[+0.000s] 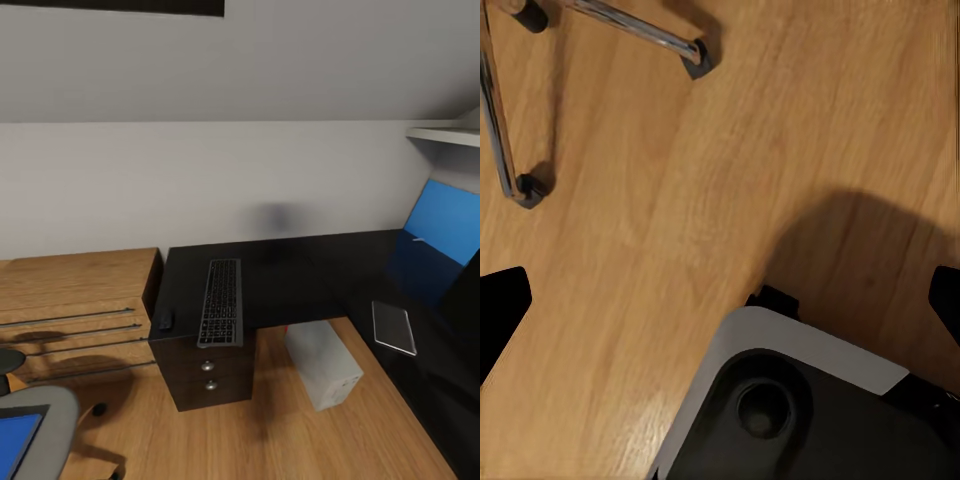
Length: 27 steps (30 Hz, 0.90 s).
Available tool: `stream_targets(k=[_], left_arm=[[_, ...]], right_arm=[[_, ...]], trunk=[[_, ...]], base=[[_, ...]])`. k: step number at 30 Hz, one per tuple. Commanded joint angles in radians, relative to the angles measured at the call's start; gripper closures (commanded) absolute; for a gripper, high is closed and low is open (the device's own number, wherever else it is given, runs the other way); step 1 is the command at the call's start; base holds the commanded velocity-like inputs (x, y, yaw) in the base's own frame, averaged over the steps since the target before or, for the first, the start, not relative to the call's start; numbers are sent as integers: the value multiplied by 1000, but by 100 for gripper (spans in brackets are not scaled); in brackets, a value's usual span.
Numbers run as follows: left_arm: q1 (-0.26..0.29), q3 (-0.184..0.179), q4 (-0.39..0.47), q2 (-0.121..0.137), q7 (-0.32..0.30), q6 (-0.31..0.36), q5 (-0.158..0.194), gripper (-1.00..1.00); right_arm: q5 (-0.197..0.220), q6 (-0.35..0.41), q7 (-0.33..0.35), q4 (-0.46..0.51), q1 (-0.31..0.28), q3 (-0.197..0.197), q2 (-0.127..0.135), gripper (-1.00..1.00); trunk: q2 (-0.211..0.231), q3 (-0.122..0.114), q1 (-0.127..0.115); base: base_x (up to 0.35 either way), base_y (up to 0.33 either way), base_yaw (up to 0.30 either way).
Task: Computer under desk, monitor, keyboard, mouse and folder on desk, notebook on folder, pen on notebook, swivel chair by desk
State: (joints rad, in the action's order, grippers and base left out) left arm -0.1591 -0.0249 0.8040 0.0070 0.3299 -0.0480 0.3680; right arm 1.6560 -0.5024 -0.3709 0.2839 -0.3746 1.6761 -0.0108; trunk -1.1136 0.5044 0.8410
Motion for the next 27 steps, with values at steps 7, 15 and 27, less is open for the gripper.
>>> stream_targets(k=[7, 15, 27], left_arm=[[0, -3, 1, 2, 4, -4, 11, -100], [0, -3, 1, 1, 4, -4, 11, -100], [0, -3, 1, 1, 4, -4, 11, -100]], right_arm=[[5, -4, -5, 1, -1, 8, 0, -100], [4, -4, -5, 1, -1, 9, 0, -100], [-76, -2, -5, -33, -1, 6, -4, -100]], trunk=[[-1, 1, 0], [-1, 2, 0], [-1, 5, 0]], base=[[0, 33, -268], [0, 3, -249], [0, 0, -59]])
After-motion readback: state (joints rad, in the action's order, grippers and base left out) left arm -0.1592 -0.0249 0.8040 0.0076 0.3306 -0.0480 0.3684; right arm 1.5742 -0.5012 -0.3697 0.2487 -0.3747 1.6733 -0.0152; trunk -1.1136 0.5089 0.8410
